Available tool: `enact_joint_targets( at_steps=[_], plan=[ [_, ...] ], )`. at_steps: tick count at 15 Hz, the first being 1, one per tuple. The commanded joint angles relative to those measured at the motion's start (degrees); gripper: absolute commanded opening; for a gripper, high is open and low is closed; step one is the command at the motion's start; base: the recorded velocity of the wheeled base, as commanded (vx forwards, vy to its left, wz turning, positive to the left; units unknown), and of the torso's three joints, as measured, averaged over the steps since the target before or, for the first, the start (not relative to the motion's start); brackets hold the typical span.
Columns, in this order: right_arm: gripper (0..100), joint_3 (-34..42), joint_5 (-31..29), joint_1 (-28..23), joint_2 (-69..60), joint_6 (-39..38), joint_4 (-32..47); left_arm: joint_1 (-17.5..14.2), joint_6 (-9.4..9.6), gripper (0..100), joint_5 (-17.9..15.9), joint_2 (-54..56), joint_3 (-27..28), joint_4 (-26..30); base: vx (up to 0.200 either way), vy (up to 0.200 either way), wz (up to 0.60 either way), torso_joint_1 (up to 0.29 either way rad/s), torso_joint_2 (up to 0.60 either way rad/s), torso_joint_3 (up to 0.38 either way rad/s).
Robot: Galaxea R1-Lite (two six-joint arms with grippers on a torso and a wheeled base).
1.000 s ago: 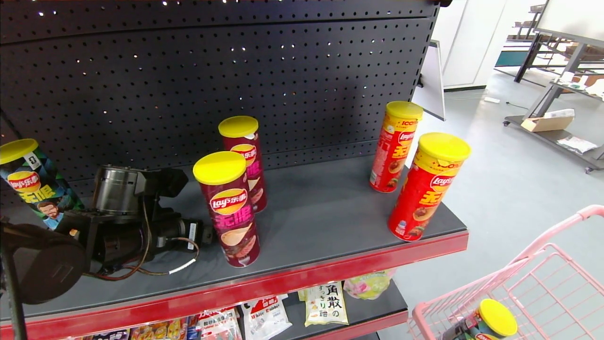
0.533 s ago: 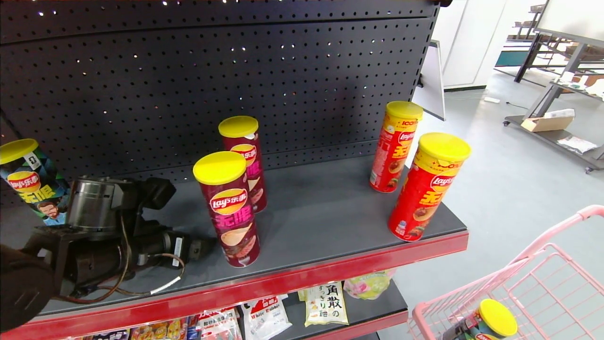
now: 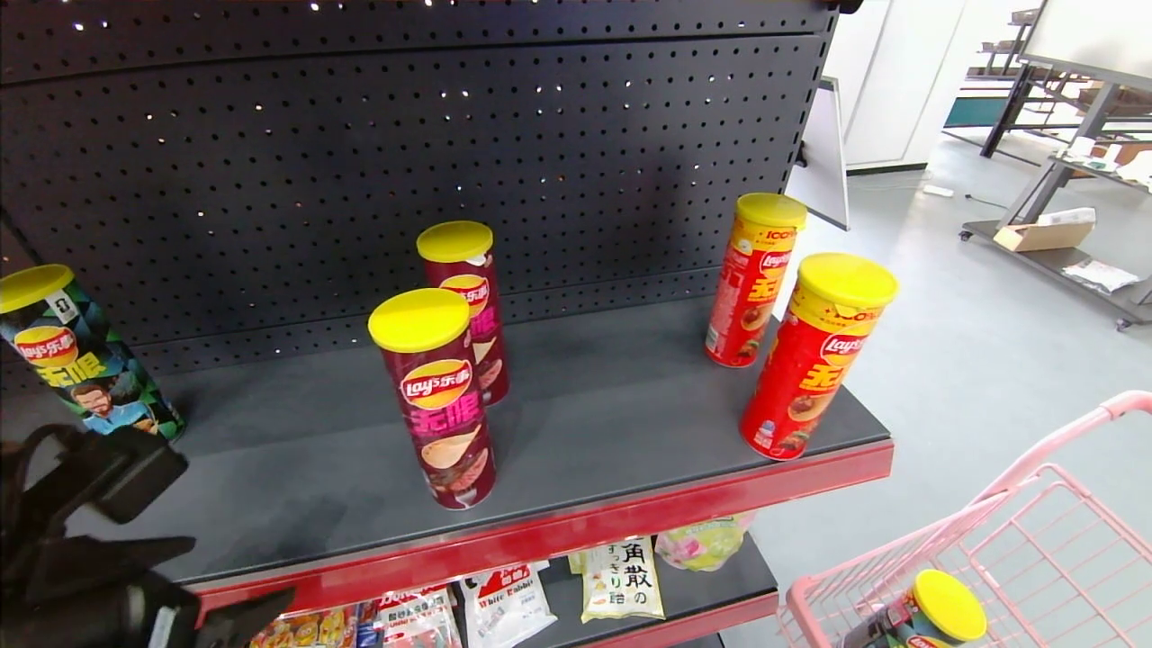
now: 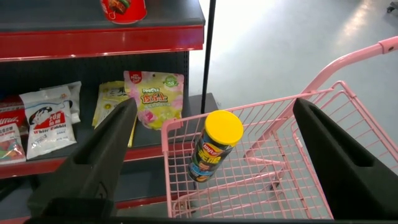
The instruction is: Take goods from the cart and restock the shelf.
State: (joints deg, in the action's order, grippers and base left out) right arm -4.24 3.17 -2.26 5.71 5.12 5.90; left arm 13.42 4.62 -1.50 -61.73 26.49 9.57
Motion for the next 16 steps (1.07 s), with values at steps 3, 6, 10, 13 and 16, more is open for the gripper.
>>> enact_joint_targets(
  at_steps=[3,6,10,13,16],
  plan=[
    [100,0.0,0.0,-0.1,-0.3,-0.1,0.0,-0.2,1.27,100,0.0,16.2,-1.7,9.5,0.0,0.0,0.0,0.0,0.0,0.0],
    [100,0.0,0.0,0.0,-1.1,0.0,0.0,-0.2,0.92,100,0.2,1.0,-7.6,-13.4,0.0,0.0,0.0,0.0,0.0,0.0],
    [100,0.0,-0.3,0.0,-1.6,0.0,0.0,-0.1,0.65,100,2.8,-13.9,-6.6,-26.2,0.0,0.0,0.0,0.0,0.0,0.0],
    [100,0.0,-0.3,0.0,-1.5,0.0,0.0,-0.1,0.13,100,3.0,-21.7,-5.6,-31.2,0.0,0.0,0.0,0.0,0.0,0.0],
    [100,-0.1,-0.3,0.0,-1.6,0.1,0.0,1.2,-1.46,100,4.5,-26.9,-3.0,-37.3,0.0,0.0,0.0,0.0,0.0,0.0]
  ],
)
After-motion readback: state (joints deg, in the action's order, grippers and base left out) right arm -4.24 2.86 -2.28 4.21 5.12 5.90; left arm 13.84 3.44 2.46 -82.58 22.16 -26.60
